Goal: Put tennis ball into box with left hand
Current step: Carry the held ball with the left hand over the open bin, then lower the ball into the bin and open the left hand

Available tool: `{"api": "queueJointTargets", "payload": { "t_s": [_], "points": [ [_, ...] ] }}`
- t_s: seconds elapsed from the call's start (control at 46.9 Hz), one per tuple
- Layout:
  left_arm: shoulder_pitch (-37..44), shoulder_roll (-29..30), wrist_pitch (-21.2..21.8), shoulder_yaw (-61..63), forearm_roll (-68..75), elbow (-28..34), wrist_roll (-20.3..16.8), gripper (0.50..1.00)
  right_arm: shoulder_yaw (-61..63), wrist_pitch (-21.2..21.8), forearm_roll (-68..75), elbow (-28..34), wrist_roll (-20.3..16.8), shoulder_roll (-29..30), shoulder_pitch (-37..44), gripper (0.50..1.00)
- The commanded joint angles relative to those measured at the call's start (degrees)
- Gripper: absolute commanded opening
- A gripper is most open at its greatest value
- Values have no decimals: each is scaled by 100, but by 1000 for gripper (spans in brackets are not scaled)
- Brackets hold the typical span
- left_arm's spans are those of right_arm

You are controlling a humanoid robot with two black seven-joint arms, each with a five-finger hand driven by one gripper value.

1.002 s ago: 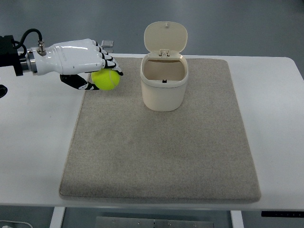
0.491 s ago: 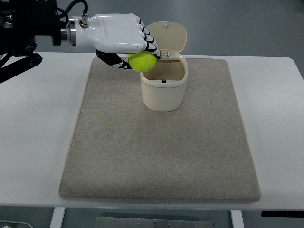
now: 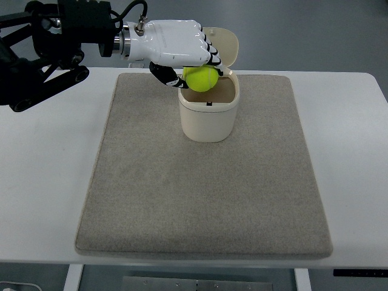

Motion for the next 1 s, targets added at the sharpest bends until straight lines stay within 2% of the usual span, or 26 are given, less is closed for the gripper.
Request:
{"api": "queueJointTargets", "payload": {
  "t_s": [0.0, 0.192, 0.235, 0.299, 0.384, 0.448, 0.512, 0.64, 0.789, 0.896, 0.981],
  "points": [
    [8, -68, 0, 11, 7, 15, -1, 500, 4, 0, 0, -2, 0, 0, 0, 938],
    [-1, -121, 8, 125, 7, 146, 17, 501, -4, 0, 0, -2, 0, 0, 0, 938],
    [-1, -121, 9, 125, -1, 191, 17, 555, -4, 0, 0, -2, 0, 0, 0, 938],
    [8, -173, 9, 125, -1, 278, 17, 561, 5, 0, 0, -2, 0, 0, 0, 938],
    [26, -349, 9, 125, -10, 349, 17, 649, 4, 0, 0, -2, 0, 0, 0, 938],
    [35, -367, 9, 116, -19, 349, 17, 666, 5, 0, 0, -2, 0, 0, 0, 938],
    [35, -376, 9, 116, -28, 349, 17, 728, -4, 0, 0, -2, 0, 0, 0, 938],
    [79, -385, 9, 116, -37, 358, 17, 737, -4, 0, 0, -2, 0, 0, 0, 938],
    [87, -385, 9, 116, -63, 358, 17, 840, -4, 0, 0, -2, 0, 0, 0, 938],
    [114, -385, 9, 116, -72, 358, 17, 848, -4, 0, 0, 7, 0, 0, 0, 938],
    [122, -376, 17, 116, -72, 358, 17, 883, 4, 0, 0, -2, 0, 0, 0, 938]
  ]
}}
